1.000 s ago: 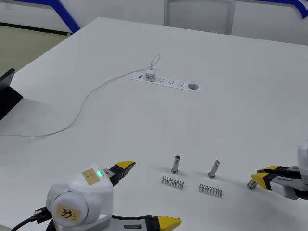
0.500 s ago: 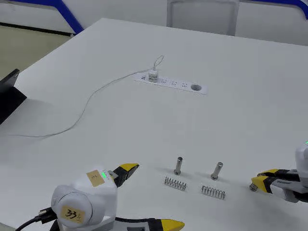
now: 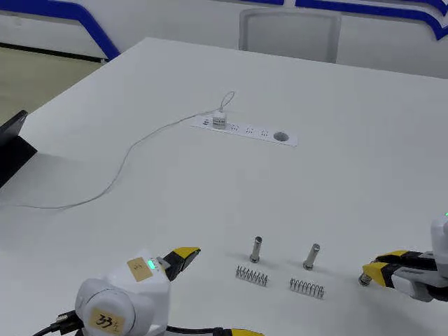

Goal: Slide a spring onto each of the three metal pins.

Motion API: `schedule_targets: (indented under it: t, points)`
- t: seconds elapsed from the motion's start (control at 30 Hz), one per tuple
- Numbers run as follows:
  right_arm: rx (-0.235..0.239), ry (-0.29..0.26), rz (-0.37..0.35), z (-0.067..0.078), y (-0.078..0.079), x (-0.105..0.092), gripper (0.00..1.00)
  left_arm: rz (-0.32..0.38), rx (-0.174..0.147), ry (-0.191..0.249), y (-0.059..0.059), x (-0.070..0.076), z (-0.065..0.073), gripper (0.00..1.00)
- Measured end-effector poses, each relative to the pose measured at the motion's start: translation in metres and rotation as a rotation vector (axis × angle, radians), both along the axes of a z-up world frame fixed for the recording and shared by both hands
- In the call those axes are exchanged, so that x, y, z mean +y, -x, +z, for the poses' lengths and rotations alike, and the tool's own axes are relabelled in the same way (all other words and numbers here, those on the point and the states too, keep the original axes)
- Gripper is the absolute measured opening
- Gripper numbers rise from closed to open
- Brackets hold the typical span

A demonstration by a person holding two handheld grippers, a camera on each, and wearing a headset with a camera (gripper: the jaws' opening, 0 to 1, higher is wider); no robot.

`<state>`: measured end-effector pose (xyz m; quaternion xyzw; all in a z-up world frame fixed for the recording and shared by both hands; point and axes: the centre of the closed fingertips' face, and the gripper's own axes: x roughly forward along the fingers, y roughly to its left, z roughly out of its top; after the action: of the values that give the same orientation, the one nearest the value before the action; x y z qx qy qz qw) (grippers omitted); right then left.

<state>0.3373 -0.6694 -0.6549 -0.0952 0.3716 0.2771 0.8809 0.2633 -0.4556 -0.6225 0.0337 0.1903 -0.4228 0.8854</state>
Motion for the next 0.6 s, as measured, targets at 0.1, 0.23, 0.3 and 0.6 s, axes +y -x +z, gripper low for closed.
schedule_targets:
  t: [0.1, 0.23, 0.3, 0.6]
  points:
    - [-0.022, 0.001, -0.001, 0.008, 0.001, -0.001, 0.21, -0.004, 0.001, 0.000, 0.001, -0.001, 0.001, 0.93]
    - [-0.050, -0.005, -0.004, 0.018, 0.003, 0.000, 0.22, -0.005, -0.003, -0.004, 0.001, -0.001, 0.002, 0.92]
    - [-0.079, -0.010, 0.009, 0.023, 0.004, 0.005, 0.22, -0.005, -0.002, 0.006, 0.001, -0.002, 0.003, 0.92]
    - [-0.130, 0.000, 0.102, 0.033, 0.011, 0.033, 0.24, 0.000, -0.002, 0.004, 0.001, 0.000, 0.002, 0.92]
